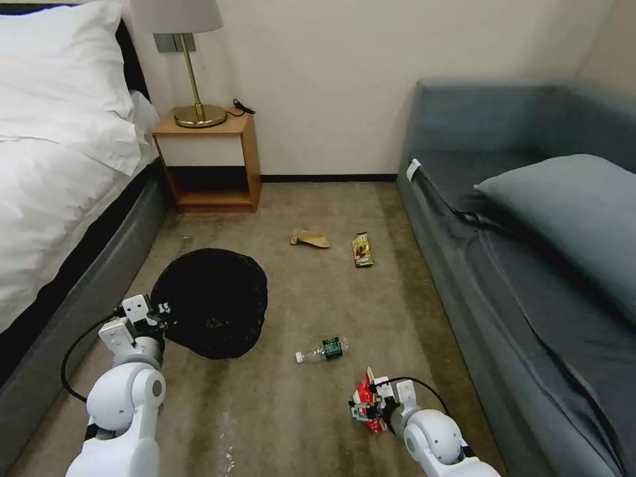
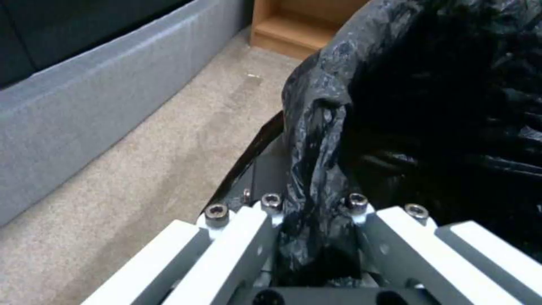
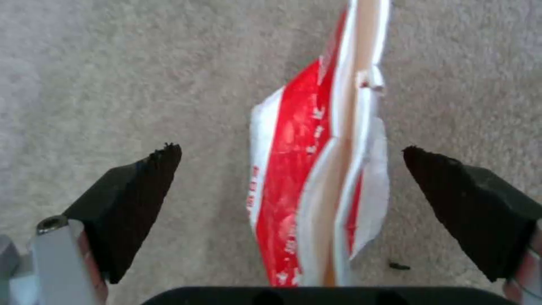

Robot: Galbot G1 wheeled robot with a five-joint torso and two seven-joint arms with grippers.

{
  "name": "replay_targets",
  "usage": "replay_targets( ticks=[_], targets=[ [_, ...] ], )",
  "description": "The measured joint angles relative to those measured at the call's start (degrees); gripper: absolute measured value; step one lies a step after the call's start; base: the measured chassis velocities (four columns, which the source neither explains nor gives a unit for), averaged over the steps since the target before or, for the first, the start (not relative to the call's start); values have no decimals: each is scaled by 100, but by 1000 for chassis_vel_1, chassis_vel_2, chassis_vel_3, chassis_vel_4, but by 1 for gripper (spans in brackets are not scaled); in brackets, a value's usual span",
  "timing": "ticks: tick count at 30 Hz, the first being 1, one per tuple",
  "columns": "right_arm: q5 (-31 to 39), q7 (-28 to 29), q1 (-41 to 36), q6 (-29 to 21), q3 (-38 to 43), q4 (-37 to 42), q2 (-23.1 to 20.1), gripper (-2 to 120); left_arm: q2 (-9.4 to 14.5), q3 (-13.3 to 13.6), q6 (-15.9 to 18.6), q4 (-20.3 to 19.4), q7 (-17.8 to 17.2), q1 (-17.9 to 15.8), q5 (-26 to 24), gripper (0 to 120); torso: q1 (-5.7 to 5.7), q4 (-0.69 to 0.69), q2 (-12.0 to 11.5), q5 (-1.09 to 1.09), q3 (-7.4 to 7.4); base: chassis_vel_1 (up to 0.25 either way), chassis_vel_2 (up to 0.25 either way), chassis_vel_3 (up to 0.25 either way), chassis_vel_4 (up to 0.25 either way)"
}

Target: Pick up the trash bin, then pick up the garbage on the floor and place it into the trash bin.

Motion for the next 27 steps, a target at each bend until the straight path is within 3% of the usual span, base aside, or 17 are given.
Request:
replay_targets(
  ticks=[19, 20, 26, 27],
  targets=[
    [-157, -89, 62, 126, 84, -154, 15, 98, -21, 31, -6, 11, 1, -7, 8, 3, 0, 0, 0, 0, 0, 0, 0, 0, 0],
    [-192, -114, 71, 146, 89, -181, 10, 83, -24, 34, -8, 15, 1, -11, 12, 3, 0, 0, 0, 0, 0, 0, 0, 0, 0],
    [-281, -184, 87, 197, 105, -256, 11, 67, -32, 41, -18, 21, 1, -13, 14, 3, 0, 0, 0, 0, 0, 0, 0, 0, 0],
    [-329, -152, 72, 299, 100, -331, 28, 53, -36, 11, -21, 34, 1, -21, -7, 3, 0, 0, 0, 0, 0, 0, 0, 0, 0]
  ],
)
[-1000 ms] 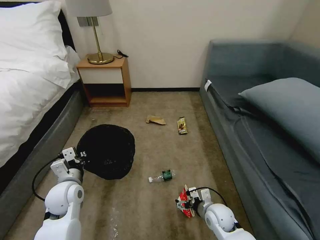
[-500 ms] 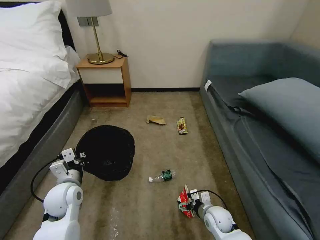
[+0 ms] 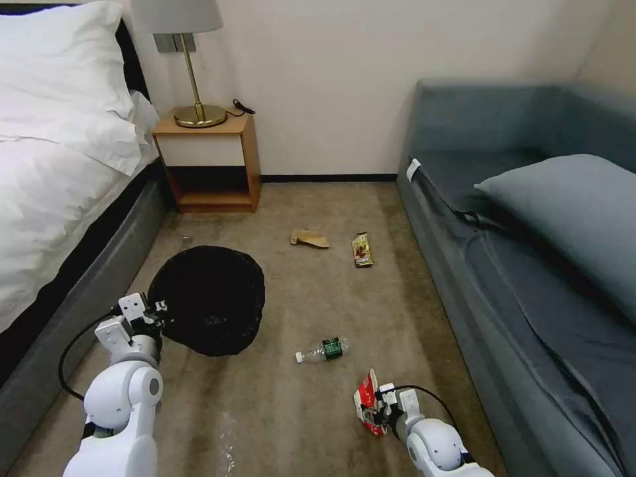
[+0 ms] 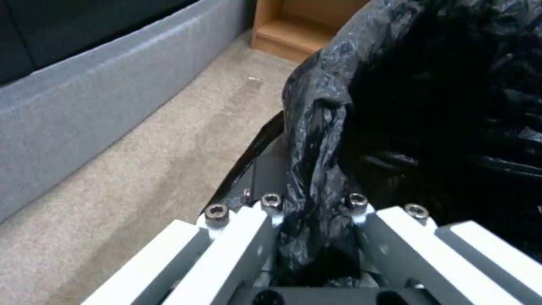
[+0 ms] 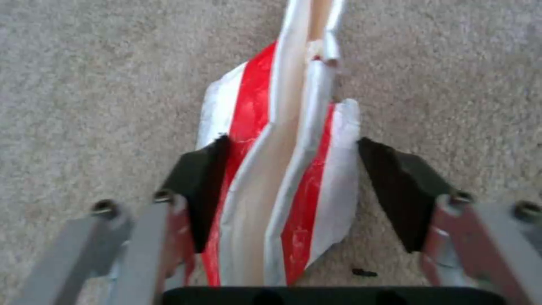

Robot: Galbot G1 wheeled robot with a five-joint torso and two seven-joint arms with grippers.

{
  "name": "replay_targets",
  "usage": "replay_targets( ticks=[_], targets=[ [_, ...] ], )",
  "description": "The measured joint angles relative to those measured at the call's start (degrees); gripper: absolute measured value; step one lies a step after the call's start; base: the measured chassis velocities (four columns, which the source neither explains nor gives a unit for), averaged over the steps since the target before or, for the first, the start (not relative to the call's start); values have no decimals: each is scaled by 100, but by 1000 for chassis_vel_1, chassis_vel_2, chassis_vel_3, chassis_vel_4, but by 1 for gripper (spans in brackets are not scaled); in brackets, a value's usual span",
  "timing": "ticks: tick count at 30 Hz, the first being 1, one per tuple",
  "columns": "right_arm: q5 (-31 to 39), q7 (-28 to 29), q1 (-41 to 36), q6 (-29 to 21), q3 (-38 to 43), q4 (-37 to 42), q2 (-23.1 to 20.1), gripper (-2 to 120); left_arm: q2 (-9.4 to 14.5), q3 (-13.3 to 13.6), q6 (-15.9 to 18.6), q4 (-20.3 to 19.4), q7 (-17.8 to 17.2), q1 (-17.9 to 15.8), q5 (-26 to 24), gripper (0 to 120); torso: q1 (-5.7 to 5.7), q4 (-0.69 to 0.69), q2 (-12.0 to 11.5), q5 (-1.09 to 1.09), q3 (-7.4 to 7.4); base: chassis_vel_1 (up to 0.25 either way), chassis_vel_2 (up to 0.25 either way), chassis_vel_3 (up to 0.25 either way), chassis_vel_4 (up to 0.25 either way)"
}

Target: Pick up the trash bin, then pick up the garbage on the floor and place it into the trash bin.

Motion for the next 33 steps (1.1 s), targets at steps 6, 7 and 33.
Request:
replay_targets(
  ticks=[6, 7, 33],
  targets=[
    [-200, -22, -47, 252, -2, -236, 60, 31, 27, -44, -15, 3, -29, -39, -69, 3, 0, 0, 0, 0, 0, 0, 0, 0, 0],
    [-215, -18, -51, 289, -2, -259, 69, 27, 13, -41, -29, 6, -30, -37, -74, 3, 0, 0, 0, 0, 0, 0, 0, 0, 0],
    [-277, 97, -101, 638, -44, -293, 69, 0, -20, -43, -49, 53, -35, -64, -112, 3, 0, 0, 0, 0, 0, 0, 0, 0, 0]
  ],
)
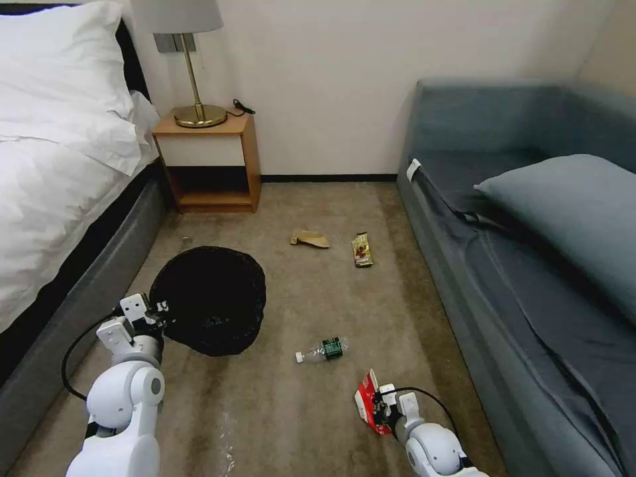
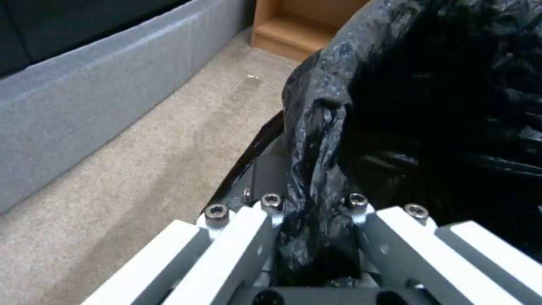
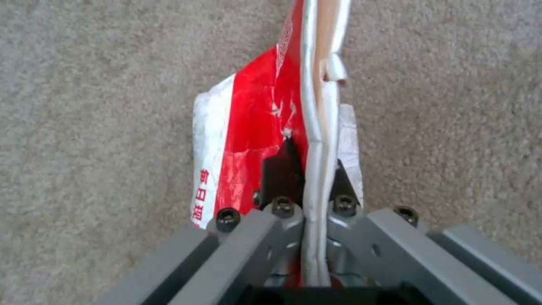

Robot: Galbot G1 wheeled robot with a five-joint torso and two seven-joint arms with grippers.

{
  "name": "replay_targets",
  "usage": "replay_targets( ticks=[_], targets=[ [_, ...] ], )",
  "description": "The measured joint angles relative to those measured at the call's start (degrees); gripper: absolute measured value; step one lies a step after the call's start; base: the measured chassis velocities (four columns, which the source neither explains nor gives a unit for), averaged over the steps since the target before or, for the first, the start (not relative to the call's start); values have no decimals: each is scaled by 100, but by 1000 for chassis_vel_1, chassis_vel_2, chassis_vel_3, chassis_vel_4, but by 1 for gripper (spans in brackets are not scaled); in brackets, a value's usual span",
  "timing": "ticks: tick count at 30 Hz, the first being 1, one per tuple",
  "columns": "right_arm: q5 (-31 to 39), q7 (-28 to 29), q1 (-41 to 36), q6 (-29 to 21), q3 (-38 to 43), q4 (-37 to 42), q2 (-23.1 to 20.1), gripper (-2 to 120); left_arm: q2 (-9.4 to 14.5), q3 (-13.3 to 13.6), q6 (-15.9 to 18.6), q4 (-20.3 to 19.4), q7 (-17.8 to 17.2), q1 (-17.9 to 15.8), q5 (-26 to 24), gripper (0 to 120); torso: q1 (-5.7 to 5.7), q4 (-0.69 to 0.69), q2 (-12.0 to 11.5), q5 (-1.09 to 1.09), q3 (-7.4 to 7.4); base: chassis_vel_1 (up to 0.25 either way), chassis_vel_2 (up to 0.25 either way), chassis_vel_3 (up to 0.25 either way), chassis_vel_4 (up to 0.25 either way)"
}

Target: Pick up the trash bin, then pick up the garbage on the floor and place it into the trash bin.

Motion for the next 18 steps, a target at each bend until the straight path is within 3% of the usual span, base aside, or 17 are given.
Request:
replay_targets(
  ticks=[8, 18],
  targets=[
    [116, 145, -8, 61, -59, 187, -18, 0, -37, 6, -2, 29, -12, 11, -27, 3, 0, 0, 0, 1, 0, 0, 0, 0, 0],
    [660, 601, 271, 42, -242, 1782, -161, 0, -127, 71, -40, 154, -12, -13, 17, 3, 0, 0, 0, 0, 0, 0, 0, 0, 0]
  ],
)
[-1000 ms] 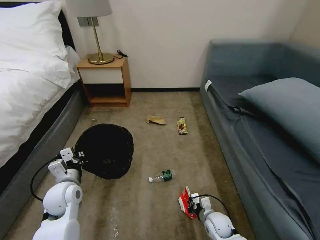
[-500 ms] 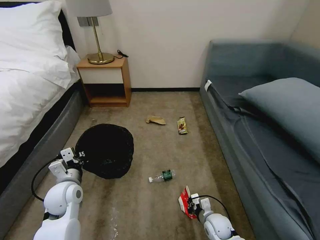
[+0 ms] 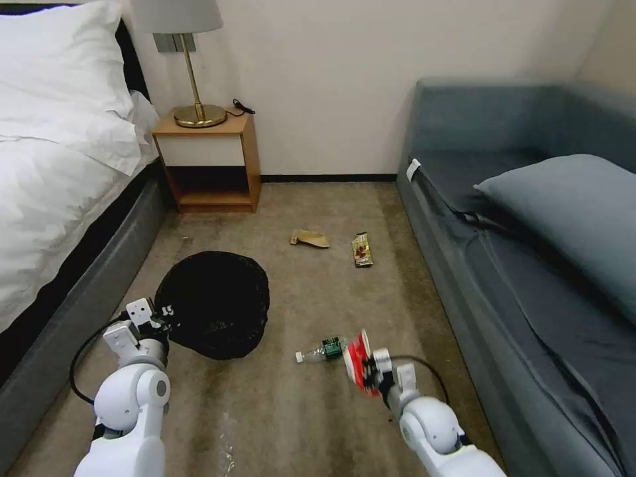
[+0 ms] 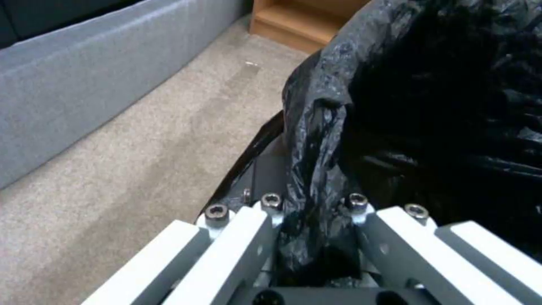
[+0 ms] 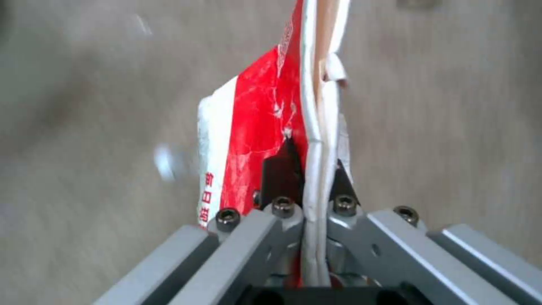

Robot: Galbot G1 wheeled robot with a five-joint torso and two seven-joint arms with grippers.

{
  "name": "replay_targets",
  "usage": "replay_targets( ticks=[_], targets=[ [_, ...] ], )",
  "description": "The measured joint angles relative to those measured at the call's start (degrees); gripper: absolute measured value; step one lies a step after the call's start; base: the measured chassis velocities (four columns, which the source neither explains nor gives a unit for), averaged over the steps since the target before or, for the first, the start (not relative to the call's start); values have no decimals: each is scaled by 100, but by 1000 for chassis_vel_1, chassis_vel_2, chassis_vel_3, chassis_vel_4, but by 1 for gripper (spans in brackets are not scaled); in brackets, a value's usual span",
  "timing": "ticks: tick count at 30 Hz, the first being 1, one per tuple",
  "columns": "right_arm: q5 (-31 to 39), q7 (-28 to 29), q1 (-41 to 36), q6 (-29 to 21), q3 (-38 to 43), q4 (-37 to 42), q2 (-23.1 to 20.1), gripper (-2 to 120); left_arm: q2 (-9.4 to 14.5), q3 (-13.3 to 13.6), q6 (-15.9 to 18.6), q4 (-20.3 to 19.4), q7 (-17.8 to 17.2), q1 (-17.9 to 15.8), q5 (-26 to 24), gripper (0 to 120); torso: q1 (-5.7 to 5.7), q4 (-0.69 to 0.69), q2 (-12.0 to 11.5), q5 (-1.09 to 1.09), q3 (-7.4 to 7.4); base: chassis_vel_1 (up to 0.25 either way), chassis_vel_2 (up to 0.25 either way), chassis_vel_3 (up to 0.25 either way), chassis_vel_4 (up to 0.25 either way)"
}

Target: Pick up the trash bin, then pick up the garbage on the floor and place it into the trash bin.

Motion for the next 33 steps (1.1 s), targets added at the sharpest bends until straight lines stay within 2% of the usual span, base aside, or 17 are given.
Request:
replay_targets(
  ticks=[2, 6, 11, 15, 18, 19, 22, 28, 33],
  targets=[
    [80, 152, 136, -7, -147, 411, -35, 0, -10, 29, -2, 26, 0, -18, 27, 3, 0, 0, 0, 0, 0, 0, 0, 0, 0],
    [70, 269, 264, 32, -270, 622, -58, 0, -19, 45, -8, 44, -1, -26, 49, 3, 0, 0, 0, 0, 0, 0, 0, 0, 0],
    [-89, 657, 714, 834, -803, 800, -84, 0, -99, 103, -45, 105, 3, -42, 109, 3, 0, 0, 0, 0, 0, 0, 0, 0, 0],
    [-97, 669, 779, 944, -871, 801, -84, 0, -105, 111, -46, 119, 3, -45, 114, 3, 0, 0, 0, 0, 0, 0, 0, 0, 0],
    [-121, 591, 1136, 1389, -1307, 818, -108, 0, -124, 140, -46, 150, 8, -73, 141, 3, 0, 0, 0, 0, 0, 0, 0, 0, 0],
    [-121, 591, 1136, 1389, -1307, 818, -108, 0, -124, 140, -46, 150, 8, -73, 141, 3, 0, 0, 0, 0, 0, 0, 0, 0, 0],
    [-340, 482, 1467, 1817, -1788, 634, 65, 0, -194, 176, -103, 229, 75, -103, 210, 3, 0, 0, 0, 0, 0, 0, 0, 0, 0],
    [-400, 348, 2057, 2000, -2464, 270, 337, 0, -332, 266, -189, 289, 141, -78, 378, 3, 0, 0, 0, 0, 0, 0, 0, 0, 0],
    [-318, 360, 2621, 2204, -2969, -85, 303, 0, -376, 308, -196, 273, 143, -76, 460, 3, 0, 1, 0, 0, 0, 0, 0, 0, 0]
  ],
)
